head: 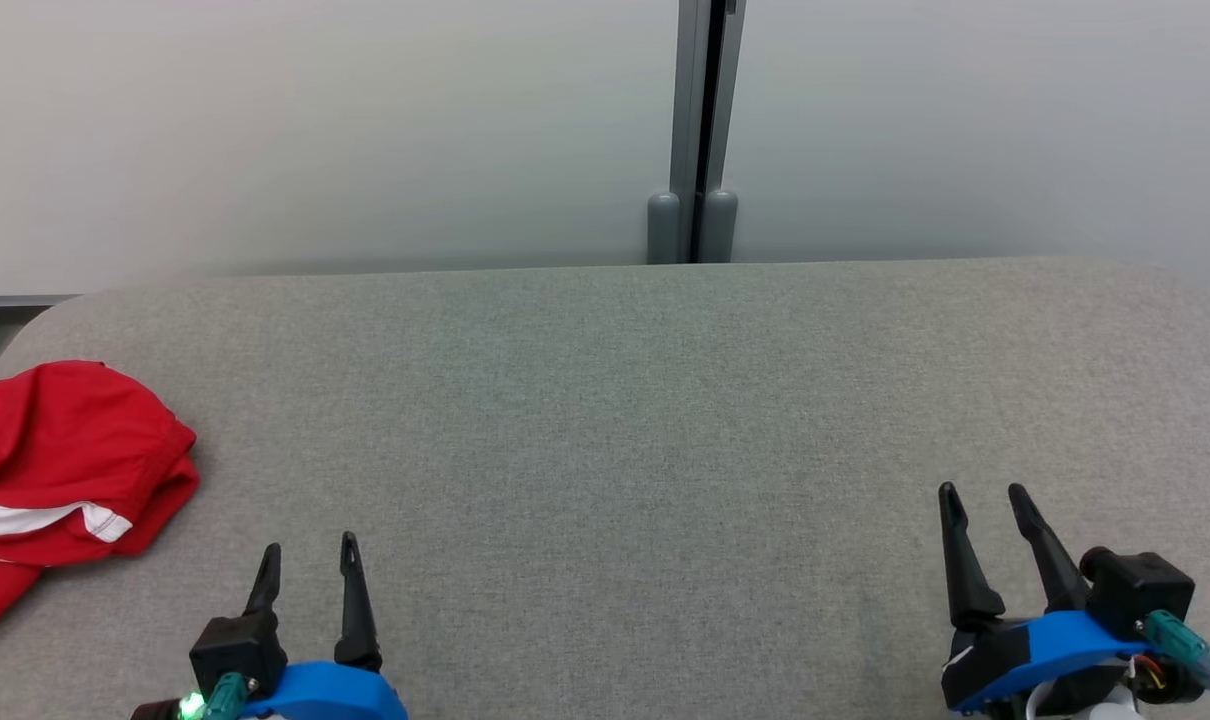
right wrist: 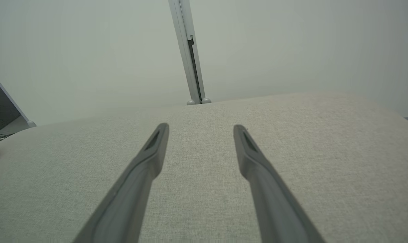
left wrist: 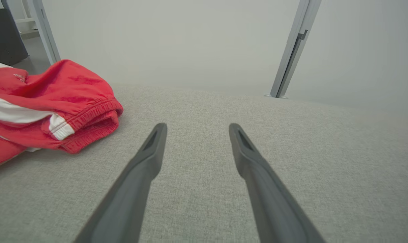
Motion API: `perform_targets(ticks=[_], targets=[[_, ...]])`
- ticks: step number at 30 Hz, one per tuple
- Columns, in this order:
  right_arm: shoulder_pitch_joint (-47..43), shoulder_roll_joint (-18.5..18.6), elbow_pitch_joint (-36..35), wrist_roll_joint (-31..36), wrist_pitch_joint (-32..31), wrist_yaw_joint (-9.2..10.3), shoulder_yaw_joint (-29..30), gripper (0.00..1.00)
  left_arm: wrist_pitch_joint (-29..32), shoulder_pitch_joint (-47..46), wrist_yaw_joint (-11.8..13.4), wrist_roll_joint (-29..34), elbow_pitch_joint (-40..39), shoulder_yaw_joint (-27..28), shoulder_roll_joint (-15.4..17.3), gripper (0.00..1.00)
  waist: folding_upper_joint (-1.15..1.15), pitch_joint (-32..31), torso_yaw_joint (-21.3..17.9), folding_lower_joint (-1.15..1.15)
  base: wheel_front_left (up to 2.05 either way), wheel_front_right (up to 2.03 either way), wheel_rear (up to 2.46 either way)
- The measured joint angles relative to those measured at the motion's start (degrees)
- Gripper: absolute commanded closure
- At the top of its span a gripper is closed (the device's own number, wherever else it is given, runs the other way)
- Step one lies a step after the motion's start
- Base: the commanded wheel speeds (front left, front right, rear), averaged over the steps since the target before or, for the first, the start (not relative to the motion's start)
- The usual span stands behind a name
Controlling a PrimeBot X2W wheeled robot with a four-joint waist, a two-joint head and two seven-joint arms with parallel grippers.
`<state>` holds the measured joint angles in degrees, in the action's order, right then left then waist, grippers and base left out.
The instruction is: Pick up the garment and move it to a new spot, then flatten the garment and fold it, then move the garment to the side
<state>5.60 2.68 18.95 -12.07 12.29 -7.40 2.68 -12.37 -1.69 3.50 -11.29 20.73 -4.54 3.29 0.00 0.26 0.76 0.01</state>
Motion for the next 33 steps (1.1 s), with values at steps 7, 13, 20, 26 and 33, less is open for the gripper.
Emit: perform_targets(ticks=[7,13,20,26,33], targets=[[-0.34,0.00,1.46,3.55,0.92,0.00,-0.62,0.00,-0.86,1.03,0.33,2.77,1.15,-0.31,0.03,0.00,0.00,-0.64,0.06,0.00,0.00,0.00,0.00],[-0.56,0.01,0.74,6.20,1.52,-0.01,-0.36,0.00,-1.44,1.65,0.75,5.25,1.11,-0.55,0.08,0.00,0.00,-1.10,0.40,0.00,0.00,0.00,0.00],[-1.10,0.03,1.01,9.15,2.23,-0.01,-0.44,0.00,-2.18,1.93,1.05,8.11,1.32,-0.90,0.05,0.00,0.00,-1.07,0.92,0.00,0.00,0.00,0.00],[-1.13,0.05,0.81,11.10,2.68,-0.01,-0.24,0.00,-2.63,1.91,1.09,9.90,1.35,-1.36,0.01,0.00,0.00,-0.84,1.59,0.00,0.00,0.00,0.00],[-1.26,0.09,0.97,11.12,2.70,-0.01,-1.24,0.00,-2.65,1.62,1.43,9.80,1.66,-1.34,-0.07,0.00,0.00,-0.88,5.87,0.00,0.00,0.00,0.00]])
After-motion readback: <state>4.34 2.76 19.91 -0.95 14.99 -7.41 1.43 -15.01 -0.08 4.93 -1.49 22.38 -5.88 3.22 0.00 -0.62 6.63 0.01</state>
